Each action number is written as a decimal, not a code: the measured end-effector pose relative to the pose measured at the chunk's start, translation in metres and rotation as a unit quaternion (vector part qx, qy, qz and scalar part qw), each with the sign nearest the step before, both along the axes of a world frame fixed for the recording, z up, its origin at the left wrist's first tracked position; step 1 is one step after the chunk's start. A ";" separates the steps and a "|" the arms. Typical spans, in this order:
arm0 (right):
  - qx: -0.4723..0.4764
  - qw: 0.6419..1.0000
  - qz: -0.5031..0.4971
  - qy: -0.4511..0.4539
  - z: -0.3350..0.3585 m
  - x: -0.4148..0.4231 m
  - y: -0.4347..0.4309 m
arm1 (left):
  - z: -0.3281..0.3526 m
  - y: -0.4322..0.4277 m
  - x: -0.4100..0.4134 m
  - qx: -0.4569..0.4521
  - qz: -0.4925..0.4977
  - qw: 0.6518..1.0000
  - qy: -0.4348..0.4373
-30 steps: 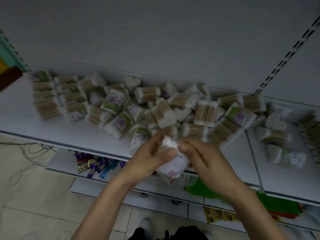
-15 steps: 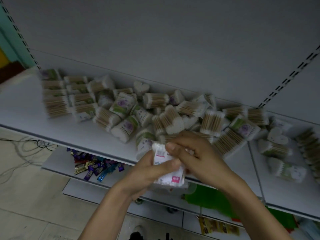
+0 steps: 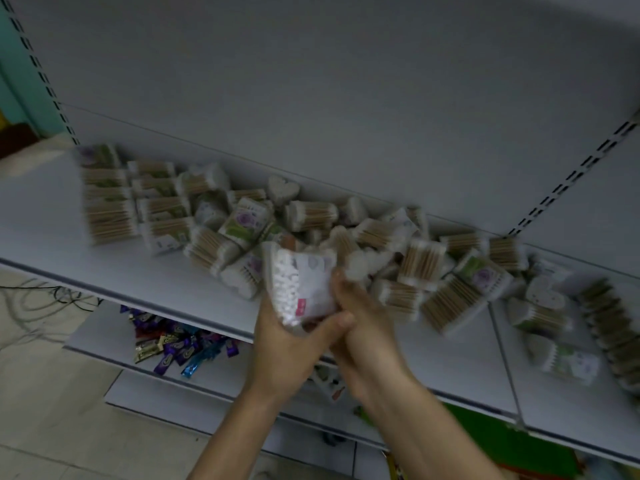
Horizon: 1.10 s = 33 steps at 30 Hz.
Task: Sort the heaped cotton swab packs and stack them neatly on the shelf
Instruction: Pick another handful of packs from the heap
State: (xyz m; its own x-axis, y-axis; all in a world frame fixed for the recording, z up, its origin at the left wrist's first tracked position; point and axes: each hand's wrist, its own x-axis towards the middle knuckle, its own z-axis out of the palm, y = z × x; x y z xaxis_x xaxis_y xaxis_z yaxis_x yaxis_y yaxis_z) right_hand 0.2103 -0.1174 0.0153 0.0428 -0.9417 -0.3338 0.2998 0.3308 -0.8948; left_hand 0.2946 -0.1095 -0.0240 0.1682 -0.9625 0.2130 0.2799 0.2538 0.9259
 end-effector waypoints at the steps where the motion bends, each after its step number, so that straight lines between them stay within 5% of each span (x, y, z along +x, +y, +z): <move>1: 0.015 0.999 0.034 0.026 -0.003 0.004 0.003 | 0.002 0.002 0.000 -0.002 0.057 0.998 -0.008; 4: -0.114 0.963 0.071 0.234 -0.001 -0.012 -0.011 | 0.012 -0.003 0.012 0.002 0.181 0.983 0.037; 5: -0.224 0.904 0.043 0.360 0.003 -0.026 -0.022 | 0.013 -0.006 0.021 0.002 0.193 0.980 0.042; 7: -0.370 0.679 -0.002 0.635 0.012 -0.060 -0.052 | 0.013 -0.013 0.042 0.001 0.206 0.978 0.040; 8: -0.355 0.588 0.038 0.726 0.014 -0.077 -0.067 | 0.010 -0.015 0.051 -0.002 0.212 0.977 0.031; 11: -0.185 0.501 0.182 0.826 0.017 -0.111 -0.103 | 0.000 -0.012 0.067 0.009 0.239 0.969 0.064; 14: -0.203 0.522 0.184 0.808 0.013 -0.122 -0.115 | -0.011 -0.003 0.070 0.050 0.263 0.958 0.105; 19: -0.369 0.555 -0.021 0.745 0.006 -0.115 -0.109 | -0.021 0.008 0.071 0.119 0.254 0.951 0.134; 24: -0.452 0.725 -0.094 0.511 0.020 -0.084 -0.081 | -0.017 0.006 0.060 0.128 0.201 0.965 0.111; 28: -0.424 0.824 -0.013 0.375 0.037 -0.058 -0.048 | -0.021 0.003 0.051 0.172 0.100 0.977 0.082; 30: -0.413 0.820 0.122 0.378 0.034 -0.046 -0.033 | -0.022 0.005 0.044 0.198 0.002 0.978 0.063; 33: -0.484 0.720 0.212 0.449 0.014 -0.034 -0.027 | -0.017 0.010 0.024 0.187 -0.166 0.966 0.067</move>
